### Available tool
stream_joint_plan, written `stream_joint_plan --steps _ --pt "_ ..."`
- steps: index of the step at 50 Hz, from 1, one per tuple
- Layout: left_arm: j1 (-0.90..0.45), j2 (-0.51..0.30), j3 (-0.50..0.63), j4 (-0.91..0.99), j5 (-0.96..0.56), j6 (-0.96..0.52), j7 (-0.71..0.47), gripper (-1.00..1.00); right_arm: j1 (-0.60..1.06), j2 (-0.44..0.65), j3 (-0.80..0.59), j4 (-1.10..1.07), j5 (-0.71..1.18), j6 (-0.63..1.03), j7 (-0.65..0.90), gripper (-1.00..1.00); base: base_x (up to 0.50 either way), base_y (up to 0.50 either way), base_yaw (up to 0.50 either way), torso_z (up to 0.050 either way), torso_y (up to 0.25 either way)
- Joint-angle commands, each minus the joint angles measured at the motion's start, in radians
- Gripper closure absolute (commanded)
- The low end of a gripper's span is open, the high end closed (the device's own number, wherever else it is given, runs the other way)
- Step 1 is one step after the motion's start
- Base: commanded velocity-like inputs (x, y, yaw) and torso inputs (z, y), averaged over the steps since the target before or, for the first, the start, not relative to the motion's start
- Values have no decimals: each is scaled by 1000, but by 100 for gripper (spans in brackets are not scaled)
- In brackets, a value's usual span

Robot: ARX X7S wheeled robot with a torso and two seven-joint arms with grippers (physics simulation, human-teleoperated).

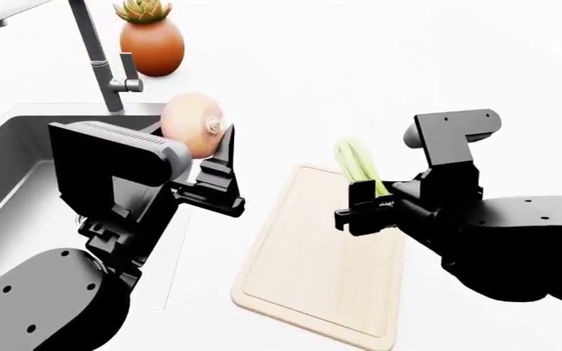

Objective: Pick the vegetables from the sink and place them on the cutting board.

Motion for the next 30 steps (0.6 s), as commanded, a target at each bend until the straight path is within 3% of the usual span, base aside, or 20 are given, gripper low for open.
stream_joint_plan --steps 1,30 --pt "-10 0 -6 4 -17 2 -16 100 -18 -5 -8 35 -12 3 -26 100 0 0 0 0 0" --pt "0 -4 3 0 -16 19 -17 100 -105 -21 -41 88 -96 -28 -118 100 0 0 0 1 1"
